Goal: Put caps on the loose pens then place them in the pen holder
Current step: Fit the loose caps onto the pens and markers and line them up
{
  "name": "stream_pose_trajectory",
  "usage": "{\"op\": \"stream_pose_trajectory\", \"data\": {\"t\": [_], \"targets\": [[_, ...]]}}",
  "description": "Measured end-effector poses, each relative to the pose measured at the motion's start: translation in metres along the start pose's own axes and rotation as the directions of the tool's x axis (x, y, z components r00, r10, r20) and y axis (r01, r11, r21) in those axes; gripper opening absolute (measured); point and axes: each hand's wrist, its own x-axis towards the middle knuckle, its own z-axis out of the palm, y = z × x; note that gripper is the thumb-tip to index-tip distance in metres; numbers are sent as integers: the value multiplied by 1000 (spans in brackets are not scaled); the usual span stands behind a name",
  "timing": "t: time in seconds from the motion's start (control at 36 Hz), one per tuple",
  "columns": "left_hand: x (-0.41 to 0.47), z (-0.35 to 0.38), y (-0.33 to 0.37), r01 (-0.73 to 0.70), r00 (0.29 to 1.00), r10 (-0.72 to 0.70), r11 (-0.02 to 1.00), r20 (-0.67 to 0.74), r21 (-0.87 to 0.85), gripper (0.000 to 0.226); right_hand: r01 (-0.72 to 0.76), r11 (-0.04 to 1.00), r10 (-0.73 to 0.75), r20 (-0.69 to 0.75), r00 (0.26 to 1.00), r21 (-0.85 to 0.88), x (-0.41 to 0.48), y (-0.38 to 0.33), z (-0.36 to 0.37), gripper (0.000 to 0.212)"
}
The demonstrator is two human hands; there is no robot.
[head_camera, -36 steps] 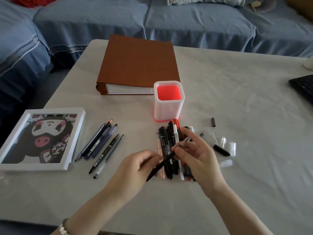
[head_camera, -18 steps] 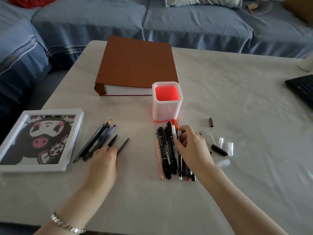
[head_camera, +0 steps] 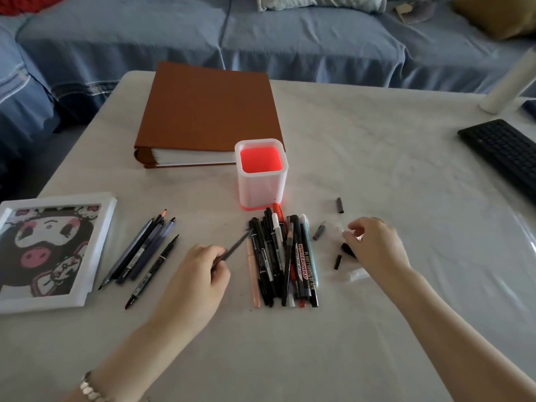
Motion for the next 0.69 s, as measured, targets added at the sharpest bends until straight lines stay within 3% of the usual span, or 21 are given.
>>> {"op": "stream_pose_trajectory", "data": {"t": [0.19,0.28,0.33,0.42,0.53,0.61,0.69], "targets": [[-5,-7,13,22,1000,-18,990,26,-139,10,8,1000,-8,15,1000,-25,12,-7,9,29],[-7,-10,16,21,999,-14,983,39,-184,14,47,979,-40,-38,998,196,7,-12,6,27],[-8,-13,18,17,999,-8,978,46,-208,20,77,900,-49,-76,996,429,-3,-19,1,23],[-9,-16,20,26,998,-13,972,59,-235,23,99,689,-76,-64,995,718,-23,-30,-5,20],[-8,-16,22,30,997,-11,964,75,-263,18,170,523,-172,-93,981,835,-44,-40,-14,30],[-8,-16,24,28,996,-4,962,87,-271,17,150,549,-166,-68,984,823,-49,-40,-16,31],[-9,-15,22,32,996,-10,963,83,-266,14,111,756,-98,-56,994,645,-46,-30,-12,26]]}}
